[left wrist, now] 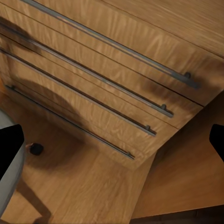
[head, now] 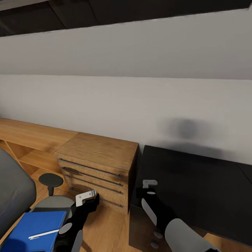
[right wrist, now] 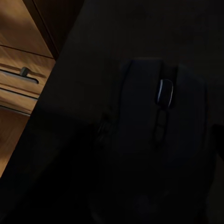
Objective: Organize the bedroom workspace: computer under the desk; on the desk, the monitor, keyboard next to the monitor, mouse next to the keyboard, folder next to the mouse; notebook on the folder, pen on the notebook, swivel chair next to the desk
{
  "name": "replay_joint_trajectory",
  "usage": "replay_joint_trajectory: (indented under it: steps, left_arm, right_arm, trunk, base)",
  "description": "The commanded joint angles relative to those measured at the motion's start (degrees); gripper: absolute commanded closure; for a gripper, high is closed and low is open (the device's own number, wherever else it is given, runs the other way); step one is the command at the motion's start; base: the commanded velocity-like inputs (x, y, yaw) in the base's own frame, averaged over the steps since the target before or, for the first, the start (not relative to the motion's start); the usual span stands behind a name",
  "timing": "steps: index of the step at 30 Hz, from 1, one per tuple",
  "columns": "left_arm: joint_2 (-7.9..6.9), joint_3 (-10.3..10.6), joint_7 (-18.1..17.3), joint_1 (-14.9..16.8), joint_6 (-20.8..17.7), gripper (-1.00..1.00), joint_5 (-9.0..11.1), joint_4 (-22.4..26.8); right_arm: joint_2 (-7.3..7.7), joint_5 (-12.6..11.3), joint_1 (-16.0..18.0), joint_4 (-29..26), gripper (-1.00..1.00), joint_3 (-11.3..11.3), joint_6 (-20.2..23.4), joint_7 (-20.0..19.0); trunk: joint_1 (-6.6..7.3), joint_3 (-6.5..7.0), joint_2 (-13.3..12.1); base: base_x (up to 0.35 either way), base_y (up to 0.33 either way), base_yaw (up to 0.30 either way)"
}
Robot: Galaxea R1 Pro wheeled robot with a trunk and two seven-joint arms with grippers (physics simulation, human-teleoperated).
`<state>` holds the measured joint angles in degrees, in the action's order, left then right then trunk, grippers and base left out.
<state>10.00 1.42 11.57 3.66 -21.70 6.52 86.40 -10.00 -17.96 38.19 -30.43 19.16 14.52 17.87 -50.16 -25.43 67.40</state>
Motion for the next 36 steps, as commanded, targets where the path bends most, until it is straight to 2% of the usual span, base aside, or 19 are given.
replay_joint_trajectory:
  steps: [1,24,25,33,36]
  left_arm:
    - [0.0,0.07,0.47,0.03,-0.25,-1.0,0.6,0.08]
    - [-0.07,-0.02,0.38,0.03,-0.45,-1.0,0.6,-0.01]
    - [-0.05,-0.02,0.38,0.03,-0.45,-1.0,0.6,-0.01]
    - [-0.07,-0.02,0.38,0.03,-0.42,-1.0,0.61,-0.01]
    - [-0.07,-0.02,0.38,0.03,-0.41,-1.0,0.61,-0.01]
  right_arm:
    - [0.0,-0.3,0.04,-0.07,1.0,0.18,0.24,0.31]
    - [0.0,-0.28,0.04,-0.07,1.0,0.18,0.26,0.32]
    - [0.0,-0.26,0.04,-0.07,-1.0,0.18,0.29,0.32]
    - [0.0,-0.24,0.04,-0.07,-1.0,0.18,0.1,0.33]
    - [0.0,-0.3,0.04,-0.07,-1.0,0.18,0.03,0.33]
  trunk:
    - [0.0,-0.06,0.04]
    - [0.0,-0.06,0.04]
    - [0.0,-0.06,0.04]
    - [0.0,-0.06,0.04]
    - [0.66,0.47,-1.16]
  base:
    - [0.0,0.0,0.0]
    - [0.033,0.031,0.0]
    - [0.0,0.0,0.0]
    - [0.0,0.0,0.0]
    - [0.0,0.0,0.0]
